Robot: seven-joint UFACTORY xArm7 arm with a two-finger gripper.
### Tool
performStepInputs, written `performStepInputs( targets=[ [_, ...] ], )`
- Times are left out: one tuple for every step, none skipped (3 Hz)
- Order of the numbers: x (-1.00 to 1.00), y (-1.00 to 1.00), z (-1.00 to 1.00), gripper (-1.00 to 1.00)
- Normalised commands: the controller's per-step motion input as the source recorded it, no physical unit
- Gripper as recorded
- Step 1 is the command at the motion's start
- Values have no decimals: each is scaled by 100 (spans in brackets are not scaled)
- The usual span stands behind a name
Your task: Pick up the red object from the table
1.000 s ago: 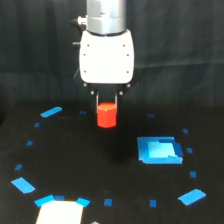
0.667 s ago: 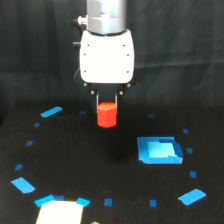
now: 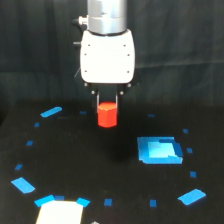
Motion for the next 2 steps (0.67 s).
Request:
performStepInputs(
  targets=[
    [-3,-16,7,-100],
    [-8,-1,-4,-100]
  ],
)
